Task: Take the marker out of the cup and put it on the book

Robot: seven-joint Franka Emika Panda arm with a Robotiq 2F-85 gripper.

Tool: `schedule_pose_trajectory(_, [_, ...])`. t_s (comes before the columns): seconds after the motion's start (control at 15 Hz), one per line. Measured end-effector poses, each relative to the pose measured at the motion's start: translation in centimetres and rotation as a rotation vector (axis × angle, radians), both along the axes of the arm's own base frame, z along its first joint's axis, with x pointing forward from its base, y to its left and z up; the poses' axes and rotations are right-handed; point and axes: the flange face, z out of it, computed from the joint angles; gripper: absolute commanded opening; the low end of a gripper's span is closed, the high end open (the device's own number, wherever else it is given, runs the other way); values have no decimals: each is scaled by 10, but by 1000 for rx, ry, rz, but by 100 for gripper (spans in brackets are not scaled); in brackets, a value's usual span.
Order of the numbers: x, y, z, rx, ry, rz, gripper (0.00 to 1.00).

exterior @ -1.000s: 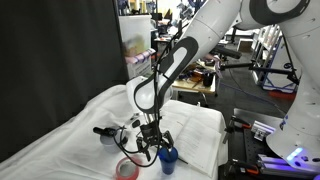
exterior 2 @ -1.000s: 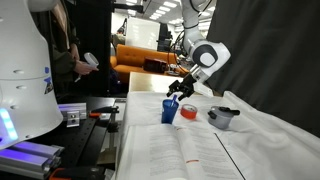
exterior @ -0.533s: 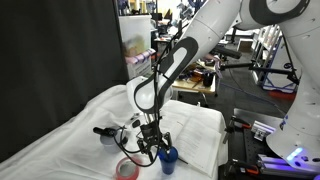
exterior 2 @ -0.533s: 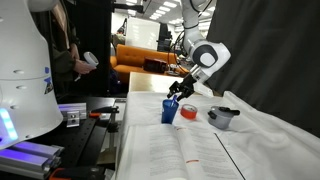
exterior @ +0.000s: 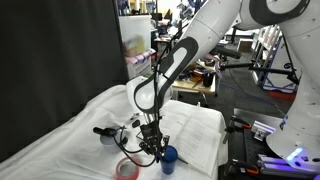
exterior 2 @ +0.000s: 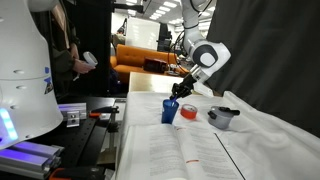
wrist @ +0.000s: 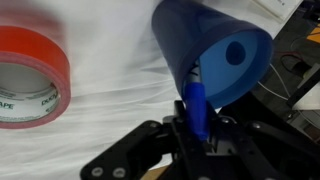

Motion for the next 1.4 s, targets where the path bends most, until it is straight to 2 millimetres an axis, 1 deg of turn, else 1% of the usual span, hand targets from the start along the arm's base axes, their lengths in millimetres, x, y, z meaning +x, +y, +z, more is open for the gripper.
schedule_pose_trajectory(0.07, [0,1,1,1,0,1,5])
schedule_pose_trajectory(0.4, [-1,7,2,4,-4,11,5])
schedule_pose_trajectory(0.73, [3,8,5,5,-12,10,5])
schedule_pose_trajectory(0.87, [8,4,8,3,-23,3,5])
schedule_pose_trajectory(1.07, [16,-6,10,-7,-36,-14,5])
schedule_pose_trajectory(1.4, [22,-21,8,-22,-40,-33,5])
